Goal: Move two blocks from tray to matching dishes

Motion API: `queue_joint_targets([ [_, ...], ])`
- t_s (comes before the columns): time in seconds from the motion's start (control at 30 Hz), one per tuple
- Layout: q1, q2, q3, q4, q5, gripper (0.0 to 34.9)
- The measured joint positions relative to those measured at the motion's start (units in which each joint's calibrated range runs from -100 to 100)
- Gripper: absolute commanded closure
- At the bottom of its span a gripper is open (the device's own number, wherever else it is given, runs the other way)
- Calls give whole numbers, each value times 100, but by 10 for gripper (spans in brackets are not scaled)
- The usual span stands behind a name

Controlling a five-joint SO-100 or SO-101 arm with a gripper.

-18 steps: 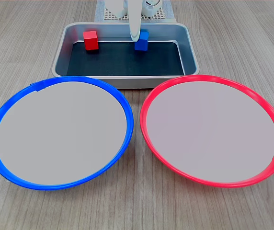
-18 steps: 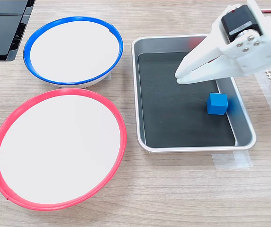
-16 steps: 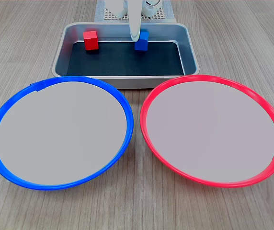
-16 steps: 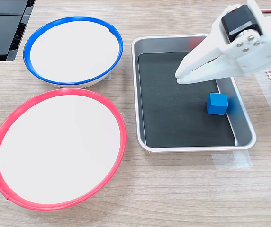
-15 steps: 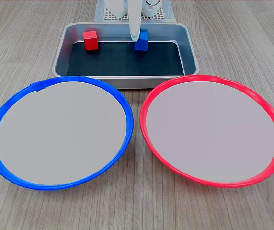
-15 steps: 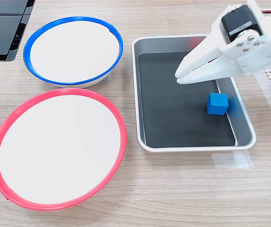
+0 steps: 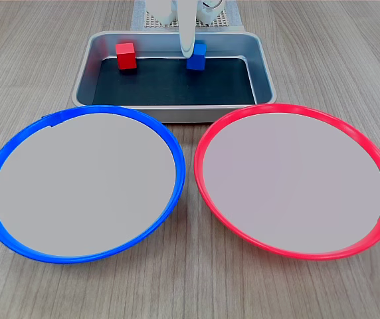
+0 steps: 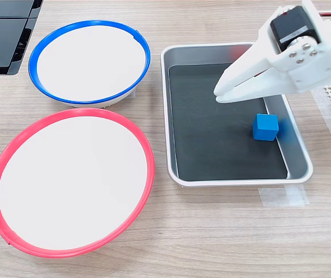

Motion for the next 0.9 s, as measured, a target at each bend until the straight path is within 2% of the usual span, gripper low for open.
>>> queue_joint_targets([
  [0.47, 0, 0, 0, 8, 0, 346],
  [0.6, 0, 153, -118, 269, 93, 348],
  [0.73, 425, 989, -1207, 620, 1094, 348],
  [0.77, 646, 1466, -1633, 873, 1563, 348],
  [0.8, 1177, 2072, -2278, 1297, 2281, 348],
  [0.83, 1381, 2430, -2641, 1533, 2789, 348],
  [0.9, 1903, 2856, -3049, 1852, 3419, 346],
])
